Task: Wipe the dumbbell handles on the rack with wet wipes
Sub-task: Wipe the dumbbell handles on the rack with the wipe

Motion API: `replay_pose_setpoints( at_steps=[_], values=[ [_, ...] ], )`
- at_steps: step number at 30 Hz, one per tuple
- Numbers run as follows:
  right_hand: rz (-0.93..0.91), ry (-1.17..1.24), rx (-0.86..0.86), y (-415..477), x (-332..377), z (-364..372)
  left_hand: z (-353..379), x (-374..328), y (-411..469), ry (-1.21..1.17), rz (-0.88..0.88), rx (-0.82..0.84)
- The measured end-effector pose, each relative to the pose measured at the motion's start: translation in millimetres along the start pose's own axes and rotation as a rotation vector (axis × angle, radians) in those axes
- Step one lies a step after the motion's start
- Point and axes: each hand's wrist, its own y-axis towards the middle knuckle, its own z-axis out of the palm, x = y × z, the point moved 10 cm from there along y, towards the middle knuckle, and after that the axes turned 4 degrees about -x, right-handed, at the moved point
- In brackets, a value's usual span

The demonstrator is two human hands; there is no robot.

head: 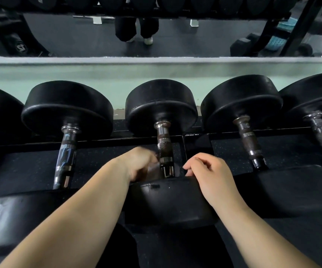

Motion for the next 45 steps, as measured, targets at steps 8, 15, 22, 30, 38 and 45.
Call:
replay_pose_setpoints(
  at_steps=[8, 15, 22, 30, 38, 45],
  values=[
    [0.004, -0.001, 0.005, -1, 1, 0, -7, -23, 7, -0.255, 0.045, 0.012],
    [0.008, -0.011, 0.010, 1, -1, 0, 0, -6, -6, 0.013, 0.027, -0.031],
    [-0.005, -0.019, 0.004, 2, -2, 0, 3, -13, -9, -0.229, 0.004, -0.045],
    [-0.022, -0.021, -0.014, 0, 1, -2, -2, -18, -13, -0.234, 0.034, -0.063],
    [-0.020, -0.032, -0.004, 1, 1, -1, 0, -13, -17, 0.335, 0.125, -0.078],
    [-0.099, -0.084, -0.042, -1, 7, -3, -45, -67, -64, 0.300, 0.414, -0.270]
  ],
)
